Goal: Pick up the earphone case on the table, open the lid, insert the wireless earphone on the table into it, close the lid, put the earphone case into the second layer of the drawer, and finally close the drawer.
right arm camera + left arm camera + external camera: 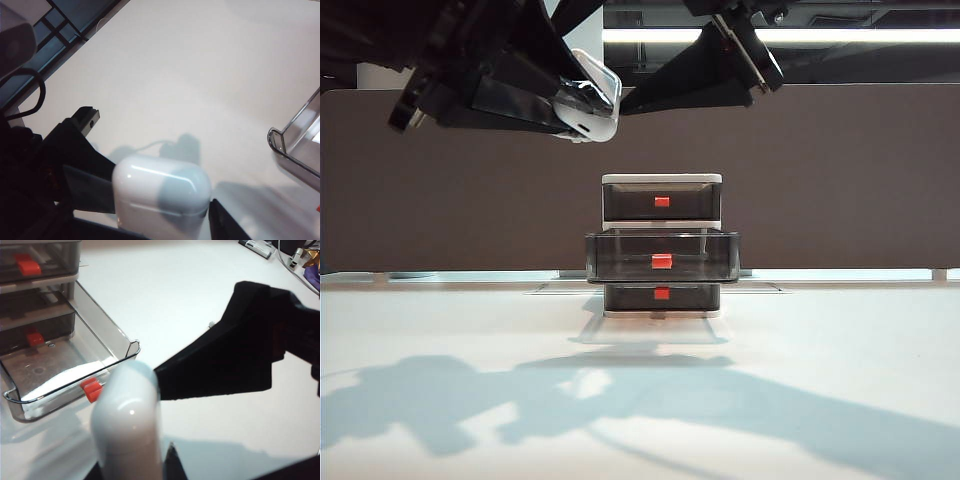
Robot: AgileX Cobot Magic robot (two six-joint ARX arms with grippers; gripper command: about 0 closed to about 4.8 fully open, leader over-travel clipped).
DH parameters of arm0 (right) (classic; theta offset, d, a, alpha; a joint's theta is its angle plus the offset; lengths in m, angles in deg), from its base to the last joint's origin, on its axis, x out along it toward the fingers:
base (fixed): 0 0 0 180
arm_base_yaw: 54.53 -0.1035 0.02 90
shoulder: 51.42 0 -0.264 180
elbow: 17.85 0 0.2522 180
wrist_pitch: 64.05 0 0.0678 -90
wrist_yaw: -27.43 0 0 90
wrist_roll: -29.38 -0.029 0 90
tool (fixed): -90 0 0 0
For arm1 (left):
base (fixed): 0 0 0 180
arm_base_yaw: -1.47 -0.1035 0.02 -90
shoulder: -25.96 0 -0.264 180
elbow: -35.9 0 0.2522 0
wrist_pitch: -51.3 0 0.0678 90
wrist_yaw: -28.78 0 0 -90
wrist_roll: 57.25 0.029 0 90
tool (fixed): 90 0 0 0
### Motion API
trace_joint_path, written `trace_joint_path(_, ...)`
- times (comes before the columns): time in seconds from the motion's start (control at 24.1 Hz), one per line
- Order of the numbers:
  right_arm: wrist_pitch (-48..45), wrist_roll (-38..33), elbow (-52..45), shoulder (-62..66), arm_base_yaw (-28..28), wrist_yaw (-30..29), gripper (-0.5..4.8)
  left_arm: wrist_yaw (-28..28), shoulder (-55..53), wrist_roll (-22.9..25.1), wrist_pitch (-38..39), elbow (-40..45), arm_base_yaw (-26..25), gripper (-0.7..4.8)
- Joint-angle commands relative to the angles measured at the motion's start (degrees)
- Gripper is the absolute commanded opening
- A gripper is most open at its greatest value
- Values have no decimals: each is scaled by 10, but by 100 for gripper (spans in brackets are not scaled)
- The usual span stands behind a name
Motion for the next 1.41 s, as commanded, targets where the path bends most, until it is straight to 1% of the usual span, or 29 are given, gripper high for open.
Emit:
trace_joint_path(0.04, 18, 8, 0, -9, 2, -17, 370, 6, -8, -1, -31, -5, -1, 12)
trace_joint_path(0.33, 52, 12, 0, -63, 14, -12, 367, 6, -18, -1, -35, -5, -1, 12)
trace_joint_path(0.37, 60, 12, 0, -73, 20, -5, 345, 6, -18, -1, -35, -5, -1, 12)
trace_joint_path(0.46, 79, 12, 0, -91, 35, 23, 132, 6, -18, -1, -35, -5, -1, 12)
trace_joint_path(0.5, 90, 20, 0, -98, 46, 32, -5, 6, -18, 10, -35, -5, -1, 12)
trace_joint_path(0.62, 120, 55, -1, -96, 64, 30, -6, 6, -18, 38, -35, -5, -1, 12)
trace_joint_path(0.67, 129, 68, -1, -91, 68, 14, -5, 6, -18, 49, -35, -5, -1, 12)
trace_joint_path(0.71, 129, 71, -1, -84, 69, -3, -5, 6, -18, 67, -34, -5, -1, 12)
trace_joint_path(0.87, 120, 70, -1, -60, 69, -45, -5, 6, -18, 106, -33, -4, -1, 12)
trace_joint_path(0.91, 121, 70, -1, -52, 69, -47, -5, 6, -18, 129, -33, -1, -1, 12)
trace_joint_path(1.04, 115, 70, -1, -47, 69, -47, -5, 6, -18, 174, -35, 17, 0, 12)
trace_joint_path(1.08, 112, 70, -1, -46, 69, -58, -5, 6, -18, 194, -35, 29, 0, 12)
trace_joint_path(1.16, 110, 69, -1, -41, 69, -75, -5, 6, -18, 207, -35, 42, 0, 12)
trace_joint_path(1.29, 107, 66, 0, -21, 68, -106, -5, 6, -18, 208, -39, 59, 0, 12)
trace_joint_path(1.33, 108, 66, 0, -10, 68, -121, -5, 6, -18, 220, -40, 62, 0, 12)
trace_joint_path(1.41, 107, 66, 0, 5, 68, -126, -5, 6, -18, 242, -40, 63, 0, 12)
